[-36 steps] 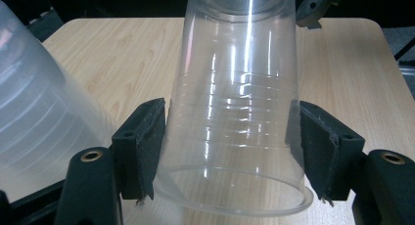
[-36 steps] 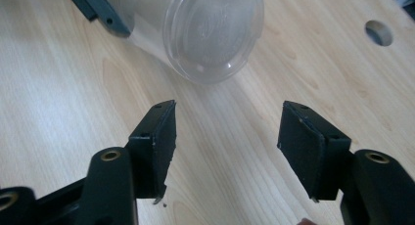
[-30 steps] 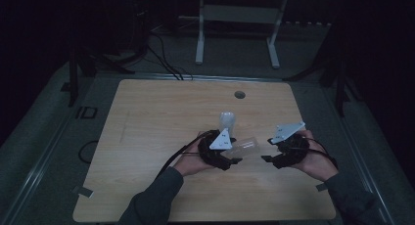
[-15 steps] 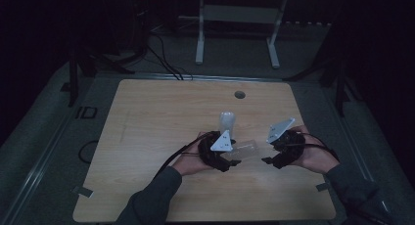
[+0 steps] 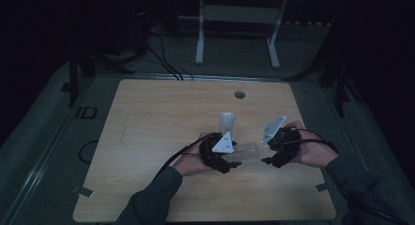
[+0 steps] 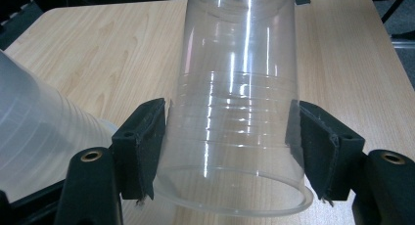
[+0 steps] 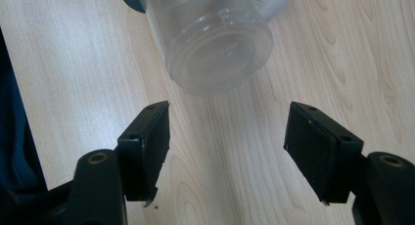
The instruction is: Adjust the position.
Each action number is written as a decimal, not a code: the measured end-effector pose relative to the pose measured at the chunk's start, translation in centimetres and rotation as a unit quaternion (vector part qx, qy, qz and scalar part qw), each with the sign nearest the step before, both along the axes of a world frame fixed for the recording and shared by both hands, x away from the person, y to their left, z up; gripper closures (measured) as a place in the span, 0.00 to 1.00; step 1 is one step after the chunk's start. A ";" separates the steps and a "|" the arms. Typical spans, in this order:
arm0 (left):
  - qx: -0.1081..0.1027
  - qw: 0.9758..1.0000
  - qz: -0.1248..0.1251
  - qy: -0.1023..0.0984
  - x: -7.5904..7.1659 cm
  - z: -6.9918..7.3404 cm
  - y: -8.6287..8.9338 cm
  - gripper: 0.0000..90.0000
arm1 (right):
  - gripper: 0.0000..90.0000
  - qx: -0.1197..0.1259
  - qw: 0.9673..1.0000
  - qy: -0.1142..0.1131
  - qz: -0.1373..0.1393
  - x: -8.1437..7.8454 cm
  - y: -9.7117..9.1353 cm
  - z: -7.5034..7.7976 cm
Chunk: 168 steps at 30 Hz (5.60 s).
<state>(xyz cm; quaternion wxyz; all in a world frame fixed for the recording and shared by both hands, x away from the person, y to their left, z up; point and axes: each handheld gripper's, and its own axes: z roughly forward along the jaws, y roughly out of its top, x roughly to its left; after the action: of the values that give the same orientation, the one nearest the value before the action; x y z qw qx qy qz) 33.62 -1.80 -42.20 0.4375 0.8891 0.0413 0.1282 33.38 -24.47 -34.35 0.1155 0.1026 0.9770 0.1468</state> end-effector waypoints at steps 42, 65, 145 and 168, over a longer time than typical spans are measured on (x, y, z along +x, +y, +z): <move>0.086 0.995 -0.041 -0.040 -1.1 0.7 -1.4 0.36 | 0.34 -0.067 0.996 0.034 0.051 -0.5 2.9 -1.2; 0.085 0.993 -0.048 -0.062 -1.7 1.3 -2.0 0.36 | 0.43 -0.059 0.996 0.046 0.049 -0.6 3.5 -2.2; -0.029 0.998 0.048 -0.040 -1.1 3.6 -0.3 0.32 | 0.47 0.059 0.976 -0.037 -0.206 -0.2 -1.8 -3.7; -0.035 0.996 0.073 -0.027 -0.6 3.3 -0.3 0.32 | 0.47 0.141 0.949 -0.097 -0.264 -0.5 -2.0 -3.9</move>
<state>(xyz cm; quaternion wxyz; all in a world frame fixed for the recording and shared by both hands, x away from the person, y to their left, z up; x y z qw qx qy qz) 32.98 -2.10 -38.90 0.4592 0.8639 0.0983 0.1822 32.86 -26.45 -38.23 0.2283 0.3575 0.8684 0.2567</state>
